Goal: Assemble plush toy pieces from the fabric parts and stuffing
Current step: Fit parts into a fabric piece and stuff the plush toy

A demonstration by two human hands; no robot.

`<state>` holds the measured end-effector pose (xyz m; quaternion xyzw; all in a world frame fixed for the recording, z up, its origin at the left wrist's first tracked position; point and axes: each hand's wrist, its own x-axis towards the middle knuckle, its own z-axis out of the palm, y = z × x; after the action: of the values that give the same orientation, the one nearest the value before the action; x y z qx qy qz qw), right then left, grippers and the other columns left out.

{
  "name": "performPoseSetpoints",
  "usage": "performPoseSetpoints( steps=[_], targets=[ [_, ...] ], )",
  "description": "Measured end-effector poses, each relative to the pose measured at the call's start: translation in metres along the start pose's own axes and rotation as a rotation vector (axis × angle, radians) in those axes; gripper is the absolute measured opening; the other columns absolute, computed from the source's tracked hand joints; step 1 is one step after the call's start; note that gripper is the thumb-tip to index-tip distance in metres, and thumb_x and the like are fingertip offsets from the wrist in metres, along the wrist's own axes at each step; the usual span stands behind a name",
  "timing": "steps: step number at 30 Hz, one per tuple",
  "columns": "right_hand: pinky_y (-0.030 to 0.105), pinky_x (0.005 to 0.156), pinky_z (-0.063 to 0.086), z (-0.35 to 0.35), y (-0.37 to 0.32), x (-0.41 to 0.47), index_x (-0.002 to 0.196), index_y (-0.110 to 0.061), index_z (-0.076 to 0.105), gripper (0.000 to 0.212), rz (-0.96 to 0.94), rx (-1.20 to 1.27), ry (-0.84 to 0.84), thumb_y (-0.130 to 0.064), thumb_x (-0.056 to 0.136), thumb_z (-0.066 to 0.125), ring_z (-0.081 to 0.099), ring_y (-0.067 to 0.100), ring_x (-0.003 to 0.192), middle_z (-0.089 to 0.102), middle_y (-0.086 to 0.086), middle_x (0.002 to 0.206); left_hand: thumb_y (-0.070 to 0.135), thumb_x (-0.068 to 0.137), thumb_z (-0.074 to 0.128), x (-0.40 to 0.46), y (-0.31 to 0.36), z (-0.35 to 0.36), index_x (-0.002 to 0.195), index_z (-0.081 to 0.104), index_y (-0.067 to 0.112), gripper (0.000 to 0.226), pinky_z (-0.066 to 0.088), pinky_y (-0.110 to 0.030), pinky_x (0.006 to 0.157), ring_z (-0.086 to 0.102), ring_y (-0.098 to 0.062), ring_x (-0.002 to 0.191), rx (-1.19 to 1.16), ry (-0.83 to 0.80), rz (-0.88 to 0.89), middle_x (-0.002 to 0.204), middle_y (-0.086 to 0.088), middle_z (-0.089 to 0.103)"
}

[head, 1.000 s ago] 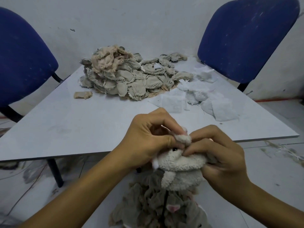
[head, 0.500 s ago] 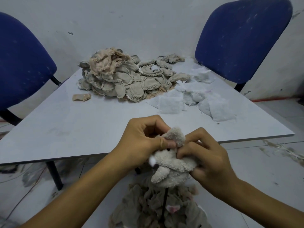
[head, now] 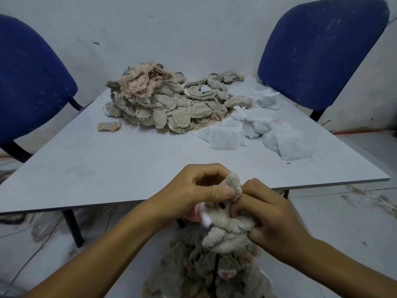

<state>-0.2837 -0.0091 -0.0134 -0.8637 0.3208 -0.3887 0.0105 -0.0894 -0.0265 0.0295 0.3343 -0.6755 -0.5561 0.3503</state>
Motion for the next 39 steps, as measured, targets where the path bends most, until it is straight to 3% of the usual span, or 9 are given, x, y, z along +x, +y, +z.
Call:
performPoseSetpoints(
  steps=[4, 7, 11, 15, 20, 26, 32, 35, 39],
  targets=[
    [0.014, 0.07, 0.029, -0.008, -0.002, 0.002, 0.074, -0.004, 0.068, 0.022, -0.013, -0.002, 0.133, 0.005, 0.066, 0.049, 0.047, 0.017, 0.075, 0.054, 0.004, 0.085, 0.011, 0.072, 0.079, 0.004, 0.001, 0.004, 0.081, 0.077, 0.02, 0.013, 0.055, -0.058, 0.064, 0.063, -0.047, 0.072, -0.071, 0.125, 0.143, 0.082, -0.004, 0.07],
    [0.014, 0.07, 0.028, -0.012, -0.001, 0.011, 0.074, -0.003, 0.068, 0.021, -0.042, -0.02, 0.185, 0.006, 0.067, 0.05, 0.047, 0.018, 0.075, 0.053, 0.003, 0.086, 0.01, 0.069, 0.079, 0.006, -0.002, 0.004, 0.078, 0.076, 0.019, 0.013, 0.052, -0.033, 0.06, 0.062, -0.027, 0.066, -0.187, 0.145, 0.202, 0.078, 0.005, 0.069],
    [0.02, 0.067, 0.028, 0.001, -0.001, -0.001, 0.075, -0.004, 0.066, 0.023, -0.054, -0.006, 0.038, 0.002, 0.066, 0.045, 0.044, 0.02, 0.072, 0.051, 0.002, 0.086, 0.003, 0.069, 0.077, 0.005, -0.018, 0.003, 0.084, 0.077, 0.008, 0.015, 0.054, -0.047, 0.074, 0.066, -0.031, 0.078, -0.074, 0.144, 0.071, 0.078, 0.001, 0.07],
    [0.02, 0.064, 0.031, 0.008, 0.003, -0.01, 0.081, -0.008, 0.062, 0.025, -0.005, 0.063, -0.01, 0.004, 0.062, 0.053, 0.042, 0.017, 0.073, 0.043, -0.005, 0.091, 0.014, 0.075, 0.076, 0.003, -0.011, -0.004, 0.092, 0.077, 0.012, 0.017, 0.056, -0.032, 0.051, 0.069, -0.037, 0.075, 0.072, 0.092, -0.011, 0.086, 0.002, 0.071],
    [0.032, 0.065, 0.045, 0.001, -0.003, -0.012, 0.095, -0.022, 0.05, 0.023, 0.004, -0.029, 0.061, -0.015, 0.075, 0.057, 0.047, 0.02, 0.088, 0.042, -0.004, 0.104, 0.023, 0.075, 0.079, 0.0, 0.009, -0.009, 0.094, 0.077, 0.025, 0.02, 0.055, -0.066, 0.071, 0.069, -0.043, 0.087, 0.249, 0.026, 0.014, 0.095, -0.009, 0.073],
    [0.029, 0.072, 0.045, 0.001, 0.014, -0.008, 0.078, -0.028, 0.051, 0.014, 0.408, 0.386, 0.271, -0.023, 0.085, 0.062, 0.054, 0.006, 0.078, 0.053, 0.0, 0.081, 0.021, 0.082, 0.077, 0.004, 0.04, -0.008, 0.111, 0.072, 0.026, 0.03, 0.051, -0.015, 0.055, 0.07, -0.011, 0.075, 0.165, 0.096, 0.147, 0.09, -0.003, 0.074],
    [0.012, 0.07, 0.048, 0.001, 0.016, -0.012, 0.094, -0.033, 0.066, 0.016, 0.602, 0.468, 0.138, -0.031, 0.079, 0.067, 0.065, 0.0, 0.087, 0.07, -0.015, 0.09, 0.027, 0.07, 0.085, 0.001, 0.039, -0.039, 0.137, 0.037, 0.058, 0.088, 0.049, -0.039, 0.102, 0.052, -0.006, 0.122, 0.469, -0.379, -0.19, 0.132, 0.014, 0.049],
    [0.011, 0.066, 0.049, -0.008, 0.019, -0.007, 0.094, -0.033, 0.066, 0.017, 0.499, 0.445, 0.093, -0.027, 0.08, 0.073, 0.067, -0.001, 0.082, 0.07, -0.021, 0.089, 0.021, 0.061, 0.095, -0.005, 0.029, -0.036, 0.138, 0.013, 0.071, 0.123, 0.052, -0.031, 0.096, 0.05, 0.003, 0.11, 0.562, -0.48, -0.248, 0.13, 0.012, 0.036],
    [0.015, 0.075, 0.052, -0.024, 0.025, 0.003, 0.122, -0.026, 0.049, 0.058, 0.329, 0.349, 0.062, -0.019, 0.075, 0.084, 0.065, 0.003, 0.094, 0.059, -0.024, 0.113, 0.011, 0.074, 0.085, -0.002, 0.017, -0.02, 0.14, 0.022, 0.064, 0.106, 0.051, -0.022, 0.072, 0.058, -0.008, 0.084, 0.548, -0.264, -0.09, 0.113, 0.0, 0.048]
  ],
)
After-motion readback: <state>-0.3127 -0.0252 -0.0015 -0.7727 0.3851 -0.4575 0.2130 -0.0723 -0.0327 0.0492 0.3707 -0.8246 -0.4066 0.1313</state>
